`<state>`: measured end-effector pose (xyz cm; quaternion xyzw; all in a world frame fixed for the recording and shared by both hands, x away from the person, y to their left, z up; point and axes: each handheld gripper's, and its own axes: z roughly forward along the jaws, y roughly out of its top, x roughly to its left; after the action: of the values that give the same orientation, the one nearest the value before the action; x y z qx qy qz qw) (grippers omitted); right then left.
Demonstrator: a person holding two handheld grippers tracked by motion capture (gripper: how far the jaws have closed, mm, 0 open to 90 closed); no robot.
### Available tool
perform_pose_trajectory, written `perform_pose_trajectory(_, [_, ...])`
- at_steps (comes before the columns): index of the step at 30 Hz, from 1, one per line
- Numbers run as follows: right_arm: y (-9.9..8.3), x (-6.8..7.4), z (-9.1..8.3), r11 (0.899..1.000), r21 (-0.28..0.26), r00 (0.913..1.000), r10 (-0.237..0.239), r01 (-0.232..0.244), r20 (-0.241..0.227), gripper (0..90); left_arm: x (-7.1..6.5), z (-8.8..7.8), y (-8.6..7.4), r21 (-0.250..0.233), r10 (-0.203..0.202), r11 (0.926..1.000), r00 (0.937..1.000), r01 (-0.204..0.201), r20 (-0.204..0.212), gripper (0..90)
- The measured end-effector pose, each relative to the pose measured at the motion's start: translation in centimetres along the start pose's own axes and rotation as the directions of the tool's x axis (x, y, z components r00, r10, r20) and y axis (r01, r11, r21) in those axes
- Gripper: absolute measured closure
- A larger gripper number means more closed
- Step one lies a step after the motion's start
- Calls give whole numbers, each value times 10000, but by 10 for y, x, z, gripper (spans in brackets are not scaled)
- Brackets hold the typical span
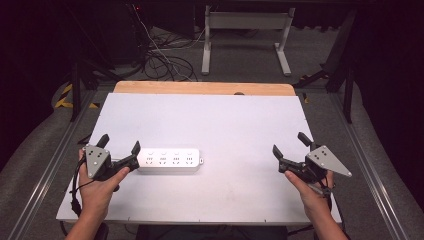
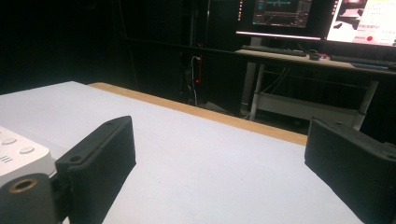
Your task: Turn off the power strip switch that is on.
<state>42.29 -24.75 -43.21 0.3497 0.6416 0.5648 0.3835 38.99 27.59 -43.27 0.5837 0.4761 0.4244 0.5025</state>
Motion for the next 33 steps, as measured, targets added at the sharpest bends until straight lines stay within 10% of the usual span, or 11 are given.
perform_pose_trajectory(17, [0, 3, 4, 9999, 24, 9997, -142, 142, -180, 91, 1, -4, 0, -97, 34, 9999, 9996, -36, -278, 103])
perform_pose_trajectory(33, [0, 3, 5, 9999, 58, 9995, -159, 161, -273, 98, 14, -10, 6, 375, -638, 9973, 9974, 625, 333, 769])
